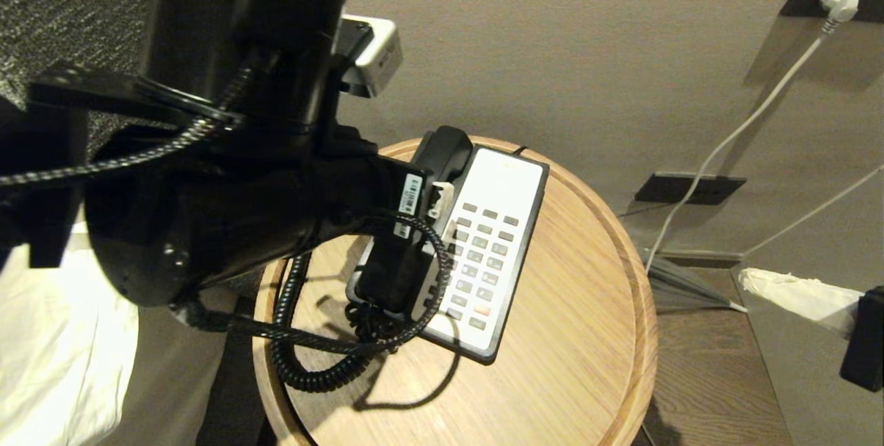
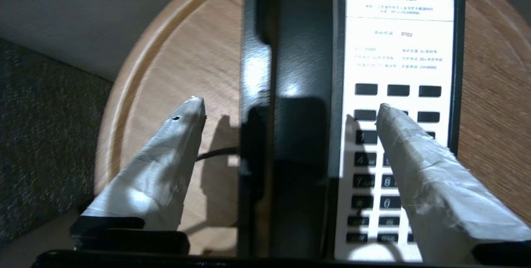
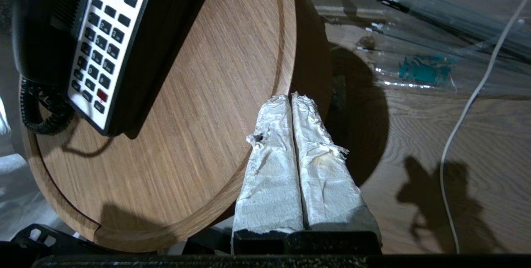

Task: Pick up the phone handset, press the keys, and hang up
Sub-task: Put the handset back, then end the call using the dial pad

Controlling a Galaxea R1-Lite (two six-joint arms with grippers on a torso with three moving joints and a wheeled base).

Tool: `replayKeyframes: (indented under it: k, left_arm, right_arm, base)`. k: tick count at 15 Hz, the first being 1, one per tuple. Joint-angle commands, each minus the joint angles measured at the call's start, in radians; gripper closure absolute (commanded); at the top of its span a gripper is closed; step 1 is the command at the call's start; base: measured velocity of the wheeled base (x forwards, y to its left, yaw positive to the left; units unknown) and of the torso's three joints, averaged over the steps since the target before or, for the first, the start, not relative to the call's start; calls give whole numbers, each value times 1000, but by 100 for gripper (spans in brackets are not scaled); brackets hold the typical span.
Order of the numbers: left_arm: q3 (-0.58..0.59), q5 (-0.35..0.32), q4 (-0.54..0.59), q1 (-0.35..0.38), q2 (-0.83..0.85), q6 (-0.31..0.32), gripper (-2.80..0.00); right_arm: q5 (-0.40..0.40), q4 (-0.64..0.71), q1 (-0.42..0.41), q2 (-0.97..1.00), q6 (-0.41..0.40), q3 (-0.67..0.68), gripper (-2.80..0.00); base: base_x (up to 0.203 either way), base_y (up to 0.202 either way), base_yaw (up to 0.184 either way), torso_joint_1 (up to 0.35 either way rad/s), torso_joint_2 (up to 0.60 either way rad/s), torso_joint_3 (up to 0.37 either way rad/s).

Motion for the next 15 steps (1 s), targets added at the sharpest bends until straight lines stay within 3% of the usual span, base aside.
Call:
replayKeyframes:
  k: [1,8,11,15]
  left_arm:
    - [44,5,10,0,-115,-8,0]
    - [141,7,94,-1,-292,-173,0]
    - [148,7,132,0,-343,-224,0]
    - [180,9,133,1,-414,-252,0]
  right_arm:
    - [3,1,1,20,1,-8,0]
    - [4,-3,2,61,1,0,0]
    - [7,-15,13,128,1,-57,0]
    - [51,-13,150,246,4,-167,0]
  base:
    - [0,0,0,0,0,0]
    - [0,0,0,0,0,0]
    - [0,0,0,0,0,0]
    - [0,0,0,0,0,0]
